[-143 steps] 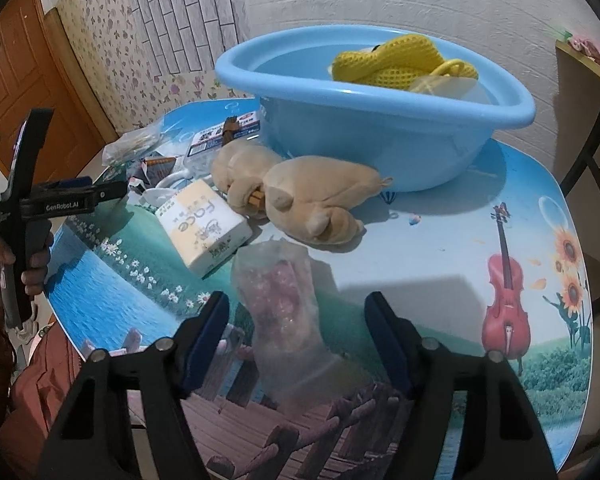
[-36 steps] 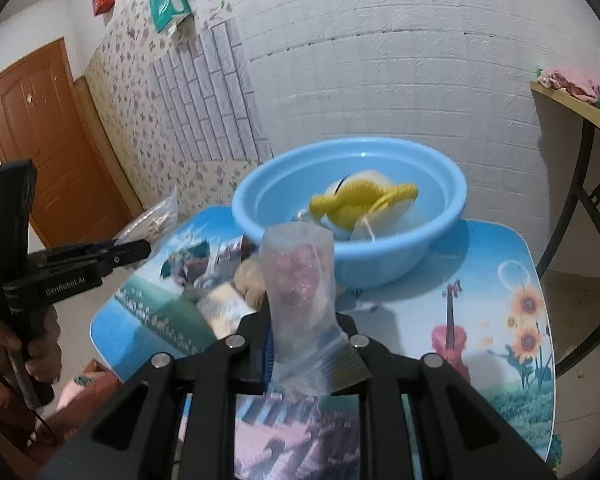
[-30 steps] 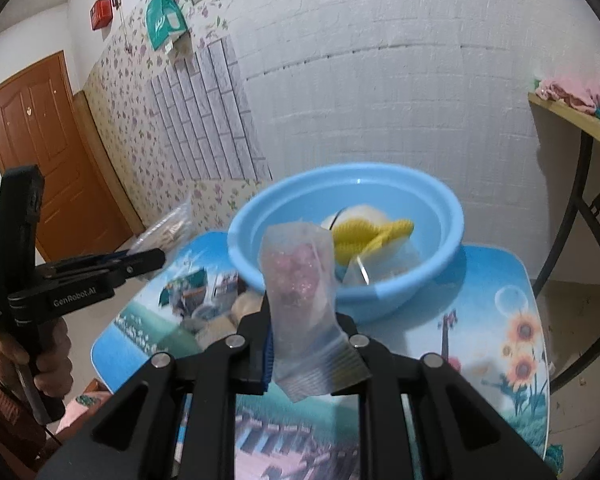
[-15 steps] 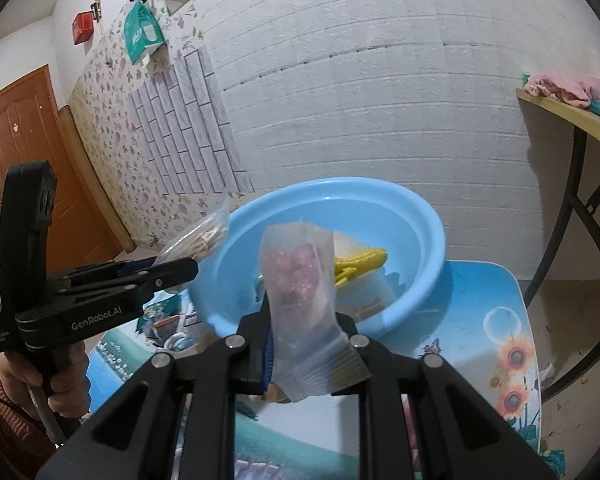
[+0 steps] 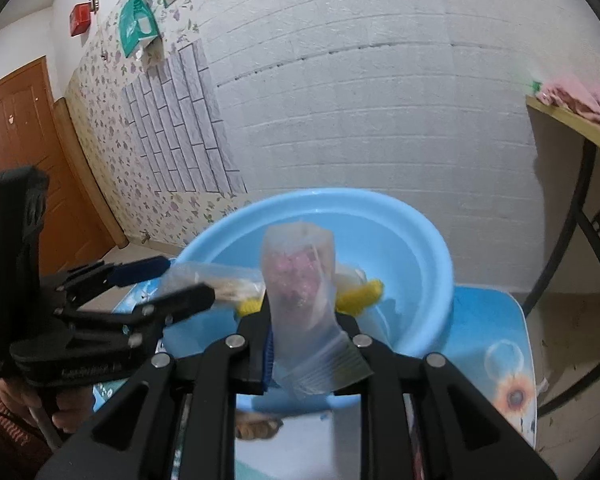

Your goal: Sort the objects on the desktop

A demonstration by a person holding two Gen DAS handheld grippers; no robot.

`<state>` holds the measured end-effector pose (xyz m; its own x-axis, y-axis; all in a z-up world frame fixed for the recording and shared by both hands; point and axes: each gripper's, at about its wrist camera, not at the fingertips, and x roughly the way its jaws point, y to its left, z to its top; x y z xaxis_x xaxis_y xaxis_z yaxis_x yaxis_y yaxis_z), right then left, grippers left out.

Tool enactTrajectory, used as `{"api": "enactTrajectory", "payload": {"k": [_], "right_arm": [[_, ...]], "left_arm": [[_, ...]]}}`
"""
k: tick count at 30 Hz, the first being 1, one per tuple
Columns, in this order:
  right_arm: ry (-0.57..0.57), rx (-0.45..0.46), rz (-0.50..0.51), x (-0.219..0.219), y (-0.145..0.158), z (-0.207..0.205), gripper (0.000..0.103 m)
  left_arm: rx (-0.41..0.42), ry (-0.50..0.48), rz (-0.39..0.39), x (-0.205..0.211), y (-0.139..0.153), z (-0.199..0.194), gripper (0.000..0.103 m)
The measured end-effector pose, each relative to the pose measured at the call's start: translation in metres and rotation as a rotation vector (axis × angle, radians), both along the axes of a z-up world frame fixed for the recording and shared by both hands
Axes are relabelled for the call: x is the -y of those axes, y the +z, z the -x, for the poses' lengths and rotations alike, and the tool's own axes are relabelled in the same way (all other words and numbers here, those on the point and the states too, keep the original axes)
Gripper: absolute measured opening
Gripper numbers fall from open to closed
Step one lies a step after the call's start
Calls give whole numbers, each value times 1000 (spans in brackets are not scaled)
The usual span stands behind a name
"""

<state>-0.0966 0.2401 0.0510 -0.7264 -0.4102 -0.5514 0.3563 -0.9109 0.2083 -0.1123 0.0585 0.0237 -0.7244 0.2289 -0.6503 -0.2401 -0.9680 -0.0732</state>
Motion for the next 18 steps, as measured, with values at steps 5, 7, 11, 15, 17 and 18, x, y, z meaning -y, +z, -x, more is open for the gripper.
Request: {"api": "enactTrajectory", "payload": {"k": [5,7,11,15,17,18], "right_arm": [[2,-21,-69,10,4,-4,68],[-33,-50,-99,0,3,-14,69],[-144,-43,-105,-46,-14,-39,86],[-280,172,-85,-98,-57,-55,91],[-293,193,-47,-108,-61,-66,91],[-286,201,-31,-111,-62,-72,91]], "left_arm": [[5,36,1,23,4,-12,76],[-17,69,13,35,7,-21,82],[-57,187,72,64,6,-49,98],[-18,275,149,88,-11,-71,99],[25,331,169,103,-26,-78,99],[50,359,174,109,-34,-79,99]]}}
